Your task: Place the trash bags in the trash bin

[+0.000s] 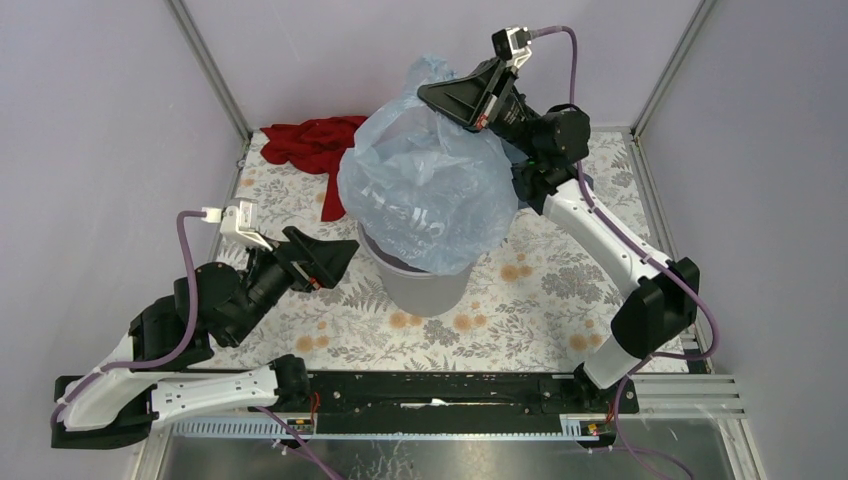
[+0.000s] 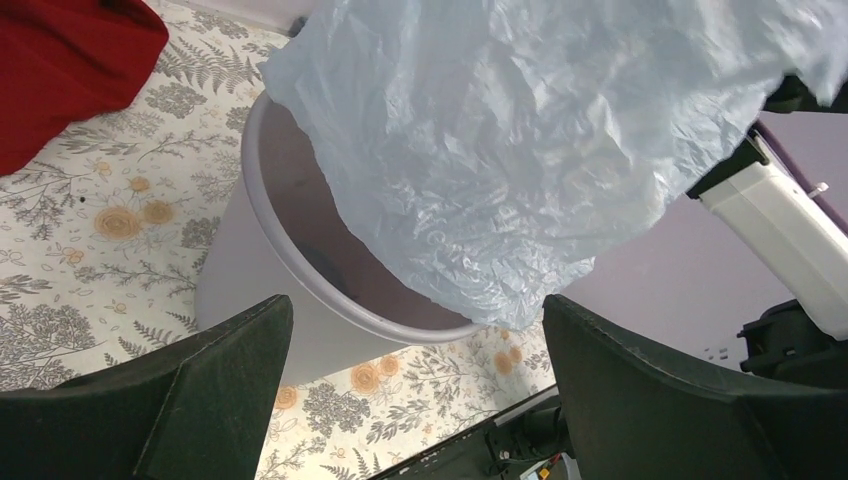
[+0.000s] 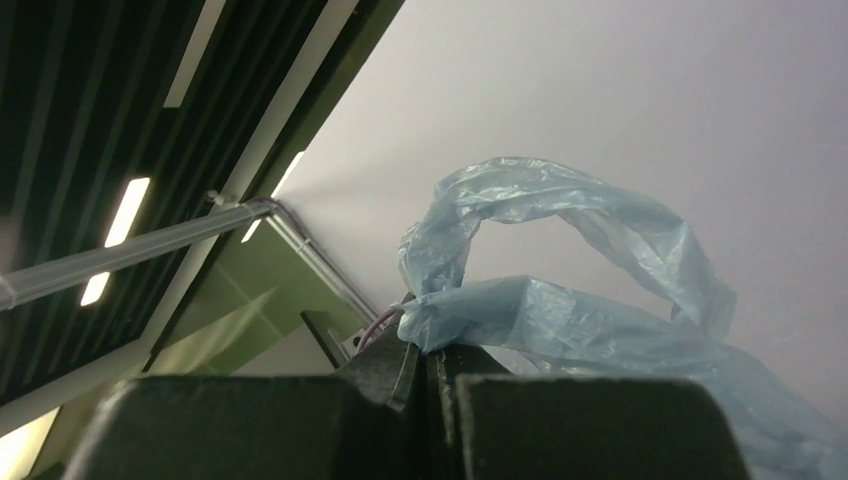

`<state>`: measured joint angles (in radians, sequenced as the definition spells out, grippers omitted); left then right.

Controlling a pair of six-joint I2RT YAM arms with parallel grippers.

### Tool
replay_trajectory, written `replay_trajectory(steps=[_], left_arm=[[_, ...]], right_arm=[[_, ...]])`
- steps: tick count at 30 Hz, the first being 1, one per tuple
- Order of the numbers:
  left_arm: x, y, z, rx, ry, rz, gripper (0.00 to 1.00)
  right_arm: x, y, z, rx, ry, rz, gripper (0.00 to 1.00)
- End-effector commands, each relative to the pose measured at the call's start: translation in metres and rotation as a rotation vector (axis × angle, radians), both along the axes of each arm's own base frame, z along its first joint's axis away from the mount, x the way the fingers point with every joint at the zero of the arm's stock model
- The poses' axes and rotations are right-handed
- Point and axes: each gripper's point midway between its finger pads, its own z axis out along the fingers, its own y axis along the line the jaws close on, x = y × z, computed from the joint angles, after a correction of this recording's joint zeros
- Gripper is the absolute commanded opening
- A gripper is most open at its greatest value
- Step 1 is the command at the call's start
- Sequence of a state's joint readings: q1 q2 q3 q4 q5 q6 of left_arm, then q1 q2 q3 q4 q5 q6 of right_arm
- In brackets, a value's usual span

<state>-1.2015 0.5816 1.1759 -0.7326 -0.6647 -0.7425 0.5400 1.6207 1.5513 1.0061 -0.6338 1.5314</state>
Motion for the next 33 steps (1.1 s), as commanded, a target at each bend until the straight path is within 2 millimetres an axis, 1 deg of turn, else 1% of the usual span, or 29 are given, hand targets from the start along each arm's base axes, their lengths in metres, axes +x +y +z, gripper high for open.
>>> replay_trajectory(steps=[1,4,6,9,10,12,14,17,18,19,20,22,24,27,29,30,32,33], left_arm=[[0.003,0.01,0.009,-0.038,-0.011,0.044,0.99],[0.005,0.012,0.008,-0.038,-0.011,0.06,0.99],[0.006,0.013,0.008,-0.037,-0.011,0.069,0.99],[0.005,0.012,0.009,-0.04,-0.01,0.065,0.99],[0.005,0.012,0.009,-0.042,-0.007,0.064,0.99],[0.004,0.014,0.008,-0.048,0.0,0.068,0.99],[0.003,0.019,0.008,-0.059,0.004,0.072,0.99],[0.002,0.027,0.01,-0.071,0.003,0.087,0.99],[0.002,0.029,0.011,-0.07,0.0,0.089,0.98],[0.001,0.03,0.011,-0.068,-0.002,0.089,0.99],[0.001,0.031,0.012,-0.065,-0.002,0.09,0.98],[0.001,0.033,0.011,-0.055,-0.002,0.092,0.98],[0.001,0.034,0.012,-0.052,-0.002,0.099,0.99],[0.004,0.034,0.017,-0.062,-0.008,0.114,0.99],[0.009,0.029,0.021,-0.04,-0.02,0.127,0.96],[0.013,0.024,0.02,-0.002,-0.023,0.14,0.95],[0.023,0.015,0.019,0.092,-0.017,0.172,0.96],[0.028,0.016,0.024,0.139,-0.014,0.206,0.96]], right_arm=[[-0.048,-0.013,0.044,0.097,-0.171,0.065,0.0],[-0.043,-0.012,0.045,0.111,-0.158,0.066,0.0],[-0.039,-0.009,0.049,0.119,-0.159,0.069,0.0],[-0.039,-0.005,0.064,0.148,-0.183,0.084,0.0],[-0.038,-0.002,0.065,0.151,-0.182,0.094,0.0],[-0.038,0.005,0.059,0.147,-0.174,0.119,0.0],[-0.038,0.007,0.045,0.142,-0.157,0.147,0.0],[-0.039,0.006,0.01,0.112,-0.104,0.165,0.0],[-0.04,0.005,-0.002,0.09,-0.094,0.165,0.0],[-0.045,0.003,-0.01,0.069,-0.101,0.156,0.0],[-0.046,0.002,-0.022,0.036,-0.094,0.146,0.0],[-0.046,-0.003,-0.04,-0.022,-0.082,0.114,0.0],[-0.043,-0.014,-0.052,-0.076,-0.07,0.074,0.0],[-0.04,-0.041,-0.065,-0.121,-0.045,0.026,0.0],[-0.039,-0.059,-0.072,-0.139,-0.024,0.003,0.0],[-0.041,-0.065,-0.077,-0.154,-0.017,-0.002,0.0],[-0.044,-0.07,-0.091,-0.201,0.006,0.006,0.0],[-0.048,-0.07,-0.101,-0.227,0.021,0.017,0.0]])
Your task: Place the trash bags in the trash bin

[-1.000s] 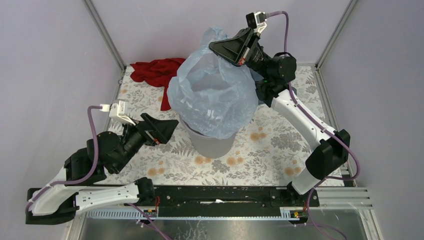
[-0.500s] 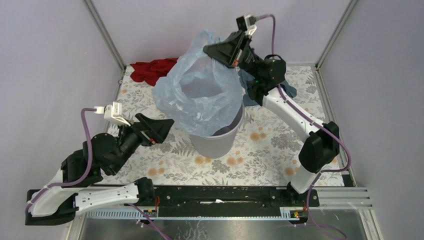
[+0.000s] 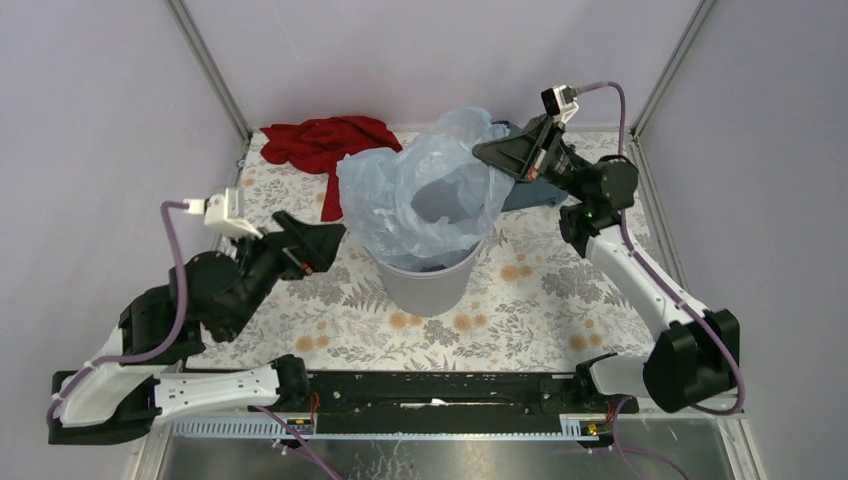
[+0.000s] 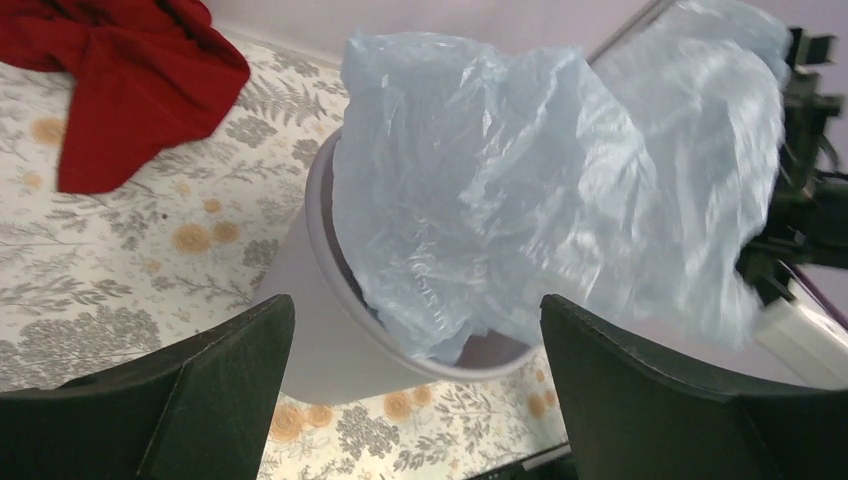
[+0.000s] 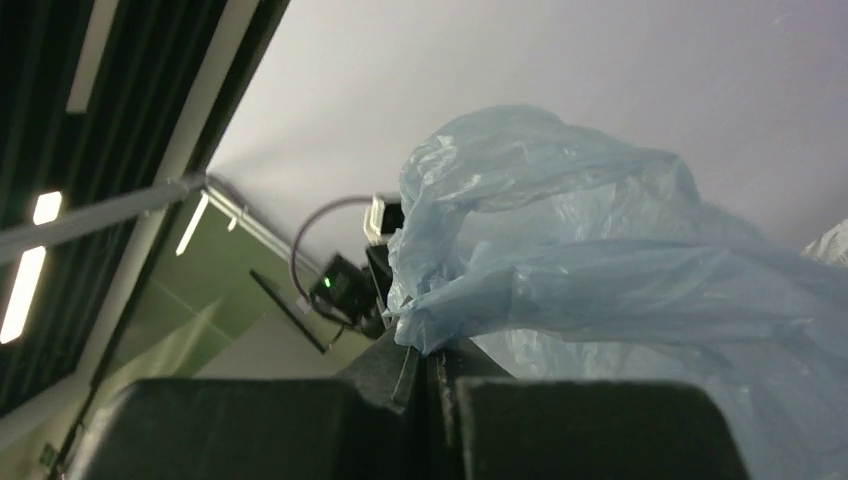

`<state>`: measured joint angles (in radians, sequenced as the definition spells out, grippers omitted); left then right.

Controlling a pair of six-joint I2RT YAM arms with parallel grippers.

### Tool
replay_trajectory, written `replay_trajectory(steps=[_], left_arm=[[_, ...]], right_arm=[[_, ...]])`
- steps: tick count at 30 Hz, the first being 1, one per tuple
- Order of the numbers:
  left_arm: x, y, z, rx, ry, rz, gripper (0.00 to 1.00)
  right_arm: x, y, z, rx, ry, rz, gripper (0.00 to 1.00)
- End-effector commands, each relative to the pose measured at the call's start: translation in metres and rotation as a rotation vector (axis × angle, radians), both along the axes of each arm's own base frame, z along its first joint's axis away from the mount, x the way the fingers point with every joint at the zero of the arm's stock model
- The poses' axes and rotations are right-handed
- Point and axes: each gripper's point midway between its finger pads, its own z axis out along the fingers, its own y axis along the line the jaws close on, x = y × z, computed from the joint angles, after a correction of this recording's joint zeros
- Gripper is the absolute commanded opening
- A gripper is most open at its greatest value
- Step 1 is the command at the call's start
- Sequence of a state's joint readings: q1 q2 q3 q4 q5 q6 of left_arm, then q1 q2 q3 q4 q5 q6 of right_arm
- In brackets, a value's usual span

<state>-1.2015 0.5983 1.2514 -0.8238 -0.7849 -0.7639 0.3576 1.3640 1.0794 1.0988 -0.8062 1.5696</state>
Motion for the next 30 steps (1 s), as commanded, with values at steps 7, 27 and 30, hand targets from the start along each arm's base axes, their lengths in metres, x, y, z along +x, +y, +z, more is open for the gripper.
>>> replay_trajectory(steps=[7,27,30], left_arm=[[0.053,-0.043,0.04,0.347,-0.059,0.173,0.92],[0.085,-0.138,-0.069,0.27,0.176,-0.355,0.61],[0.072,-0.133,-0.089,0.269,0.23,-0.374,0.59]], right_arm=[[-0.048,-0.009,-0.036,-0.149,-0.063,0.058,0.0],[-0.051,-0.005,-0.051,-0.275,-0.111,0.083,0.0],[-0.045,0.001,-0.055,-0.287,-0.108,0.114,0.0]])
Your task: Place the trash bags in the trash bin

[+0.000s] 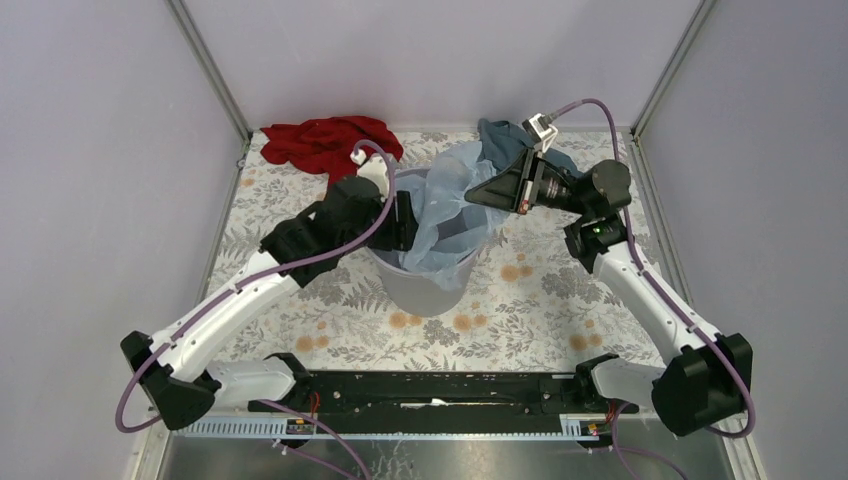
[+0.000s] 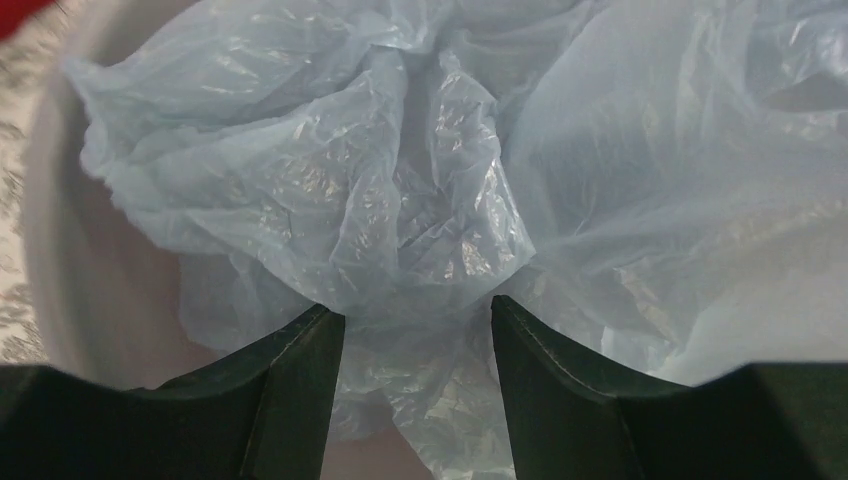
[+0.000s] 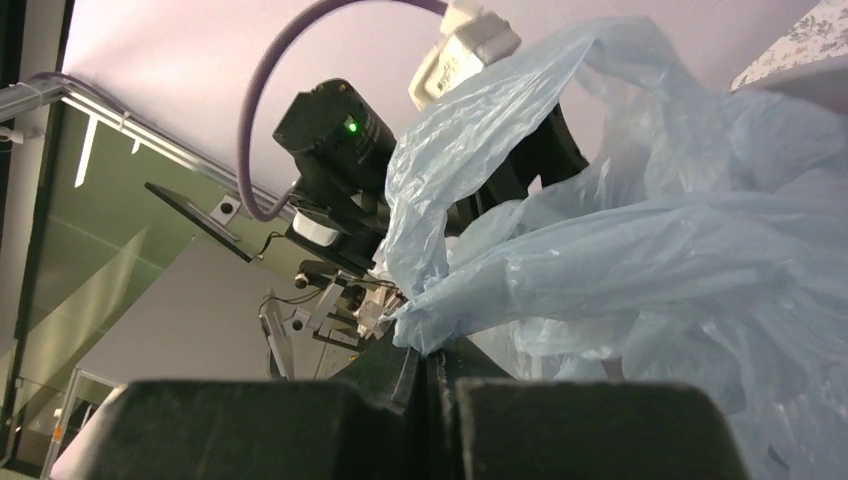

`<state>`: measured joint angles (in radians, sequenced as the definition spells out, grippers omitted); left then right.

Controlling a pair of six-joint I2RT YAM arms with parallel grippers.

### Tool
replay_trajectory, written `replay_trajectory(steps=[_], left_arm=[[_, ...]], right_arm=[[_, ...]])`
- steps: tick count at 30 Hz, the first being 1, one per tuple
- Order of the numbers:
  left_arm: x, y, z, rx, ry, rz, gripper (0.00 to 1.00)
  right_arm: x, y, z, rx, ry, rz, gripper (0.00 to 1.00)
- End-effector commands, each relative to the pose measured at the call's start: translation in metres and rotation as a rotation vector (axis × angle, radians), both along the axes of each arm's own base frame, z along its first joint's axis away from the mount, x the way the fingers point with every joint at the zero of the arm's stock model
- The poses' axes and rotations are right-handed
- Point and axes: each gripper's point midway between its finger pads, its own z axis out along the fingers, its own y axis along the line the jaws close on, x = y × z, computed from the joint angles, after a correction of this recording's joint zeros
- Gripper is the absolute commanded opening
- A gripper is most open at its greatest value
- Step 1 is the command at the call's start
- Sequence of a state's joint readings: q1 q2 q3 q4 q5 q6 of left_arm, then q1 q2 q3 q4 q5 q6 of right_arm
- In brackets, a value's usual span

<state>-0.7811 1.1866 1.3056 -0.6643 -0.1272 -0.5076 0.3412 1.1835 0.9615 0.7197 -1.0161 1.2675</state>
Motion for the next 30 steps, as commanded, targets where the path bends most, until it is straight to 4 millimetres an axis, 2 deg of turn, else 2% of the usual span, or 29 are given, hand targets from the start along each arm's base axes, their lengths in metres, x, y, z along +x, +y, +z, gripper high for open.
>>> replay_trajectory(steps=[1,3,7,10,12,15,16,18,21,22,25,27,30], left_arm=[[-0.025,-0.004,0.016,-0.129,0.006,-0.072,0.59],[-0.033,0.002,0.023,-0.145,-0.004,-0.072,0.61],[-0.046,0.018,0.059,-0.196,-0.082,-0.077,0.69],[-0.052,0.036,0.078,-0.181,-0.125,-0.044,0.75],[-0.053,0.048,0.084,-0.153,-0.138,-0.014,0.77],[-0.048,0.067,0.094,-0.093,-0.158,0.064,0.8],[-0.04,0.073,0.094,-0.048,-0.148,0.113,0.84],[-0.026,0.08,0.107,0.018,-0.154,0.172,0.91],[-0.001,0.061,0.137,0.002,-0.194,0.138,0.92],[0.008,0.051,0.154,-0.044,-0.221,0.115,0.92],[0.029,0.012,0.182,-0.149,-0.233,-0.013,0.92],[0.042,-0.012,0.19,-0.206,-0.23,-0.083,0.92],[0.052,-0.052,0.183,-0.307,-0.163,-0.247,0.88]], right_arm=[[-0.001,0.009,0.009,-0.013,-0.071,0.072,0.0],[-0.001,0.019,0.005,-0.016,-0.058,0.099,0.0],[-0.003,0.039,0.002,-0.018,-0.048,0.155,0.0],[-0.003,0.044,-0.002,-0.028,-0.036,0.178,0.0],[-0.004,0.043,-0.007,-0.053,-0.032,0.171,0.0],[-0.007,0.039,-0.022,-0.124,-0.069,0.14,0.0],[-0.01,0.037,-0.026,-0.149,-0.078,0.135,0.0],[-0.014,0.034,-0.038,-0.192,-0.077,0.131,0.0],[-0.019,0.032,-0.048,-0.209,-0.059,0.135,0.0],[-0.02,0.031,-0.051,-0.209,-0.049,0.135,0.0],[-0.022,0.03,-0.049,-0.201,-0.043,0.125,0.0],[-0.024,0.029,-0.045,-0.198,-0.054,0.12,0.0],[-0.026,0.027,-0.04,-0.195,-0.077,0.121,0.0]])
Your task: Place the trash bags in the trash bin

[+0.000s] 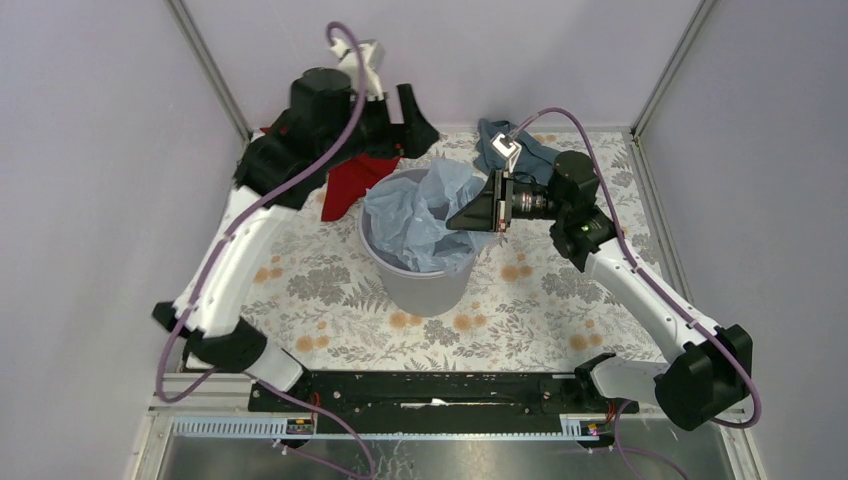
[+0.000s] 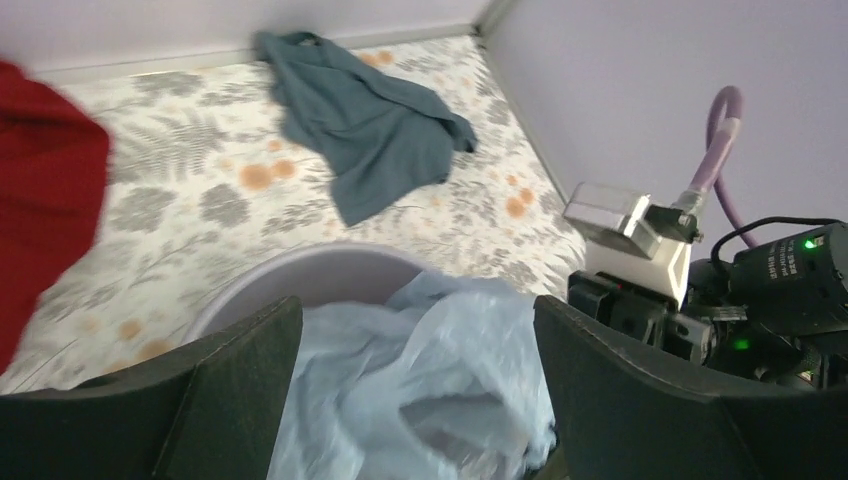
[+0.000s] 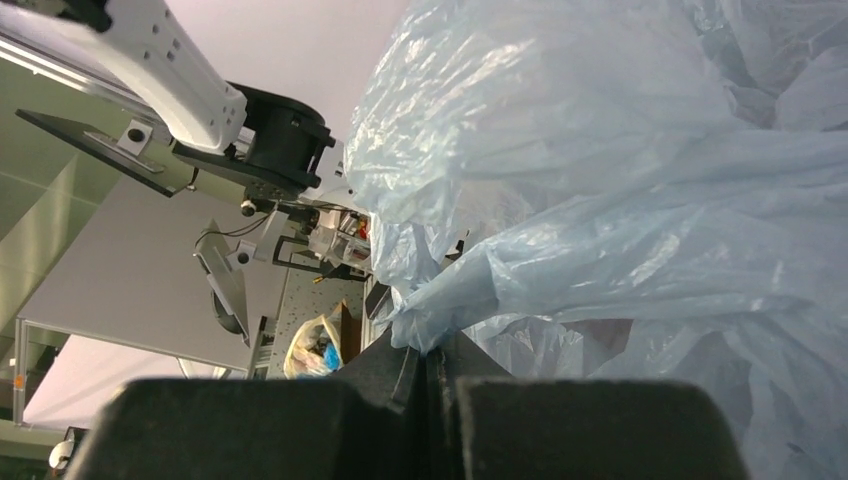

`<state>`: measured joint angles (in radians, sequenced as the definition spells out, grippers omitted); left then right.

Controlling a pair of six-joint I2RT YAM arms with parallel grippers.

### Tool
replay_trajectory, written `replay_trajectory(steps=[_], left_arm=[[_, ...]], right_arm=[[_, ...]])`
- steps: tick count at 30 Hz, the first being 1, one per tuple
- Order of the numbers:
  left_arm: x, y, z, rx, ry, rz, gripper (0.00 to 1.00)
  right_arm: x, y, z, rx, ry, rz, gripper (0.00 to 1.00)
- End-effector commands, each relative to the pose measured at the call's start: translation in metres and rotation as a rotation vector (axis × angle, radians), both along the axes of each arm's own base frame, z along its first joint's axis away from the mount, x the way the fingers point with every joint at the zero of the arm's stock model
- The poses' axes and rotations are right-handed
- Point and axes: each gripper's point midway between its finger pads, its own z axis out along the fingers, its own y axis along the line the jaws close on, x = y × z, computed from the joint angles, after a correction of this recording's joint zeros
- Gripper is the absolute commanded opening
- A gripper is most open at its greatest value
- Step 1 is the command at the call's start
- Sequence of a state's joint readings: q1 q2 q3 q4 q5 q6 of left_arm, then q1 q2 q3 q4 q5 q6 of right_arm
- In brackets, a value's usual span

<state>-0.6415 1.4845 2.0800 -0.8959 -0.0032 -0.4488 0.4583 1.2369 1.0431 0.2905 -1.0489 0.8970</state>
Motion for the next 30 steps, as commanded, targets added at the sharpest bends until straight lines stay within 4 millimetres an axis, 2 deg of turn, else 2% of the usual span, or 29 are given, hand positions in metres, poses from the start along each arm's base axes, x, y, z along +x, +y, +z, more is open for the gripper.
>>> replay_trajectory(steps=[1,3,5,8,12,13,16,19,24,27,30], left_arm=[[0.003,-0.061,0.007,-0.142,0.032,-0.3,0.83],[0.008,-0.078,-0.012,-0.143,0.096,-0.353,0.71],[0.011,-0.087,-0.036,-0.114,0.14,-0.35,0.63],[0.003,-0.091,-0.067,-0.081,0.169,-0.354,0.58],[0.001,-0.078,-0.112,-0.015,0.225,-0.3,0.55],[-0.001,-0.072,-0.128,0.016,0.255,-0.279,0.54],[-0.005,-0.049,-0.149,0.075,0.271,-0.198,0.51],[-0.008,-0.026,-0.152,0.097,0.247,-0.114,0.53],[-0.011,-0.01,-0.15,0.121,0.249,-0.085,0.58],[-0.011,0.004,-0.125,0.121,0.19,-0.041,0.65],[-0.018,0.021,-0.09,0.096,0.095,0.001,0.79]], right_arm=[[-0.012,-0.004,0.016,0.021,-0.083,0.017,0.0],[-0.012,-0.004,0.018,0.025,-0.091,0.017,0.0],[-0.012,-0.003,0.018,0.03,-0.092,0.021,0.0],[-0.012,-0.003,0.019,0.04,-0.1,0.02,0.0],[-0.013,-0.001,0.022,0.057,-0.102,0.028,0.0],[-0.013,0.0,0.023,0.061,-0.103,0.031,0.0],[-0.012,0.003,0.022,0.063,-0.101,0.029,0.0],[-0.005,0.006,0.018,0.055,-0.093,0.013,0.0],[0.011,0.01,0.009,0.045,-0.082,-0.049,0.0],[0.023,0.01,0.0,0.02,-0.068,-0.114,0.0],[0.029,0.011,-0.003,0.009,-0.06,-0.131,0.0]])
